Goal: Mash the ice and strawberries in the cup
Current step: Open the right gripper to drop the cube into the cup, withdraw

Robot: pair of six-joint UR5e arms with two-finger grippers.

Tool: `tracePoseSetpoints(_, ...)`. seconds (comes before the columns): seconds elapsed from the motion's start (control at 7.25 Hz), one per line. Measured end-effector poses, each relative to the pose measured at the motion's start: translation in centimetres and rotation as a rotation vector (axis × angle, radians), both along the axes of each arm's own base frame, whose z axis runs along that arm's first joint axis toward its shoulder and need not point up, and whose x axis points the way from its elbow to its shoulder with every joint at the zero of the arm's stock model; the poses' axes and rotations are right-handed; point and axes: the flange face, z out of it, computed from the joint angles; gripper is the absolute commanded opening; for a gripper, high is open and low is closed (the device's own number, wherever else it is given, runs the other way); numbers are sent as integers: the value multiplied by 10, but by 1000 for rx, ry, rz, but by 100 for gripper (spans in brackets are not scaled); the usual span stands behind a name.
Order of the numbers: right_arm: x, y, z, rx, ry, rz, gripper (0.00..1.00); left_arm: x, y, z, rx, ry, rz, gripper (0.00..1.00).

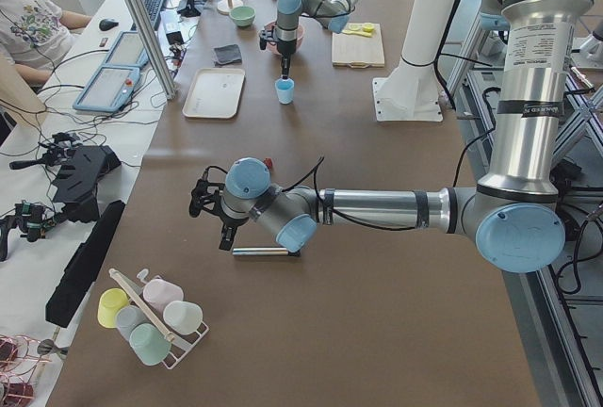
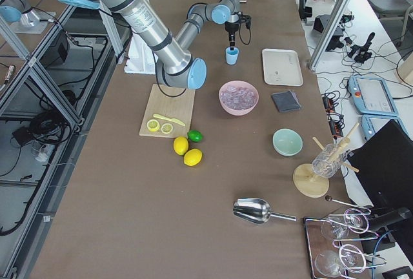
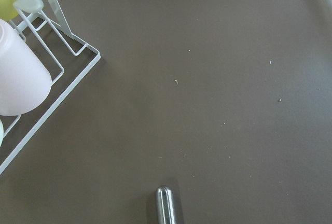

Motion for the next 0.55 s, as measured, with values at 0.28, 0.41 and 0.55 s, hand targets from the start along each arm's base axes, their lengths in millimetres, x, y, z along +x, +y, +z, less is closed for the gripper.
tracePoseSetpoints(0.28, -3, -2, 2, 4, -12, 11, 29, 0, -1, 0, 1, 0, 0, 97)
tracePoseSetpoints(0.41, -4, -3, 3, 6, -10, 15, 59, 0, 0, 1, 0, 0, 0, 97)
tracePoseSetpoints(0.55, -5, -2, 4, 13, -7, 19, 78, 0, 0, 2, -3, -1, 0, 97)
